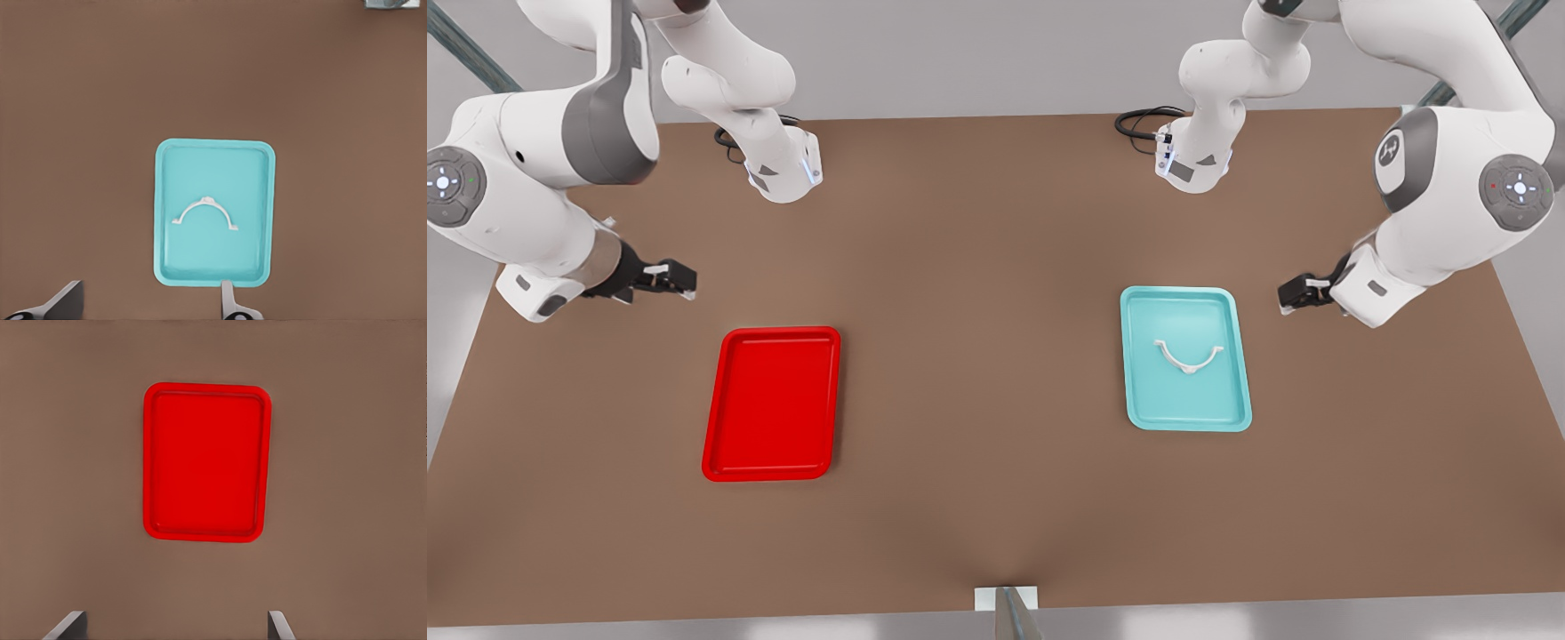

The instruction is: Take the drainage pipe clamp from the left arm, pass it to the right arm, and place it in the plate on the right side

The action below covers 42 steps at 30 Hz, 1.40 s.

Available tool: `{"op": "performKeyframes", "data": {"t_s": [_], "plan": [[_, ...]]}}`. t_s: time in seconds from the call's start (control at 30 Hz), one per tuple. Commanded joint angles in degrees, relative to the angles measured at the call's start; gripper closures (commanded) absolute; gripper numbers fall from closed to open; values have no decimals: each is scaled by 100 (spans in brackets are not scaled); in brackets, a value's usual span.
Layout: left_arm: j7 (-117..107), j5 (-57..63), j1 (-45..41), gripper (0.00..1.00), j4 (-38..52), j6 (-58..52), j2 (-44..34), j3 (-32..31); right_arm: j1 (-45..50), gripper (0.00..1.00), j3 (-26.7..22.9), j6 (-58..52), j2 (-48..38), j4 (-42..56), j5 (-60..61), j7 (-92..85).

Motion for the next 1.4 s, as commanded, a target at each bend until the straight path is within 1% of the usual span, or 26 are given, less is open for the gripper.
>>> {"op": "performKeyframes", "data": {"t_s": [0.0,0.07,0.13,0.17,0.23,0.27,0.33,0.4,0.57,0.67,0.83,0.93,1.0,1.27,1.33,1.37], "plan": [[295,-2,46,0,10,404,95,-2,36,0,2,206,-6,2,4,150],[400,-2,28,0,45,448,394,-11,36,0,2,206,-6,2,4,150],[1656,-20,2,0,28,571,693,-11,45,0,2,215,-6,2,4,150],[2473,-125,37,0,-51,817,851,-11,45,0,2,206,-6,2,4,150],[3432,-231,63,0,-613,1485,913,-2,45,0,2,206,-6,2,4,150],[3556,-231,46,0,-851,1749,922,7,54,0,2,215,-6,2,4,159],[3696,-231,-25,0,-1632,2460,843,-2,54,0,11,206,-6,11,-5,150],[3793,-231,-25,0,-2160,2838,694,-2,45,0,11,206,-6,2,3,141],[3987,-257,107,0,-3927,4904,456,-2,45,0,11,206,-6,2,3,106],[3987,-424,134,0,-4182,5009,456,7,45,0,11,206,-6,2,4,106],[3978,-442,-42,0,-4964,6029,561,-20,36,0,2,206,-6,2,4,98],[3978,-468,-42,3,-5158,6354,755,-20,36,0,2,206,-6,2,4,98],[3978,-468,-16,4,-5202,6557,869,-20,36,0,2,206,-6,-6,4,106],[3978,-468,-7,5,-5202,6803,1177,-11,36,0,2,180,-6,-6,4,62],[3978,-468,-7,19,-5202,6803,1212,-11,36,0,2,180,-6,-6,4,62],[3978,-468,-7,22,-5202,6803,1221,-11,36,0,2,180,-6,-6,4,62]]}}
